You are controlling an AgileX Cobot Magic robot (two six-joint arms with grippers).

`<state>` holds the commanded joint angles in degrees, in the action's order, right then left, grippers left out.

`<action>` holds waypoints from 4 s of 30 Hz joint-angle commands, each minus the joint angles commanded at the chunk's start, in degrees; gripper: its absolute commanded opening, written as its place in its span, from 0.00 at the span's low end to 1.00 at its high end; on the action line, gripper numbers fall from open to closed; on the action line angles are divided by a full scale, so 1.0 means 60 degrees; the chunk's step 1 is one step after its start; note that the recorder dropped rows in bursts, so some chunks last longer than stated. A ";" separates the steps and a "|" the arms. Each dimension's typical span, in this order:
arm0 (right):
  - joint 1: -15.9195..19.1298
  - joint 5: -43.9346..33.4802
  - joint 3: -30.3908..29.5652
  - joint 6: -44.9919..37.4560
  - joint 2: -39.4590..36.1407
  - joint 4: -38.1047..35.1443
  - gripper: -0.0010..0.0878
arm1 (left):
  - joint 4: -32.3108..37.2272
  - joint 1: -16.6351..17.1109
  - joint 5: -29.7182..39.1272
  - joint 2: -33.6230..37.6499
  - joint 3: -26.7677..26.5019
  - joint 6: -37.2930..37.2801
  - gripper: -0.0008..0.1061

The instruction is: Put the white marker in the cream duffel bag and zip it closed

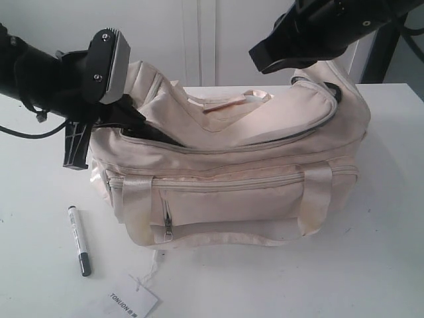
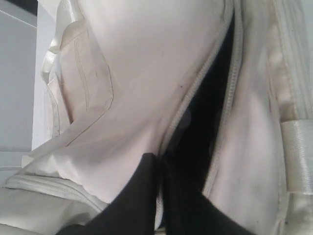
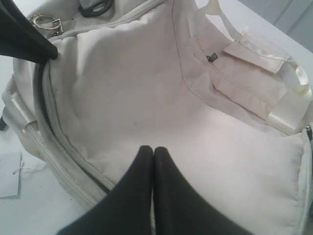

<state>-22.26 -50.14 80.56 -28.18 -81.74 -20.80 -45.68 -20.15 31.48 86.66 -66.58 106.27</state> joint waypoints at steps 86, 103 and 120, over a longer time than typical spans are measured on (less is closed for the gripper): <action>-0.2217 0.2916 -0.1945 -0.5297 -0.1622 -0.1316 0.45 | -0.1020 0.0000 -0.2025 0.0000 -0.0021 -0.6020 0.01; -0.2217 0.2473 -0.1993 -0.5260 -0.1631 -0.2269 0.19 | -0.1020 0.0000 -0.1990 0.0000 -0.0021 -0.6019 0.01; -0.2217 0.2813 -0.1993 -0.5260 -0.2116 -0.2186 0.39 | -0.1020 0.0000 -0.1990 0.0000 -0.0021 -0.6019 0.01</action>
<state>-35.56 -33.26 68.60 -59.74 -94.43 -33.91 -51.79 -20.15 19.53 86.66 -66.70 70.15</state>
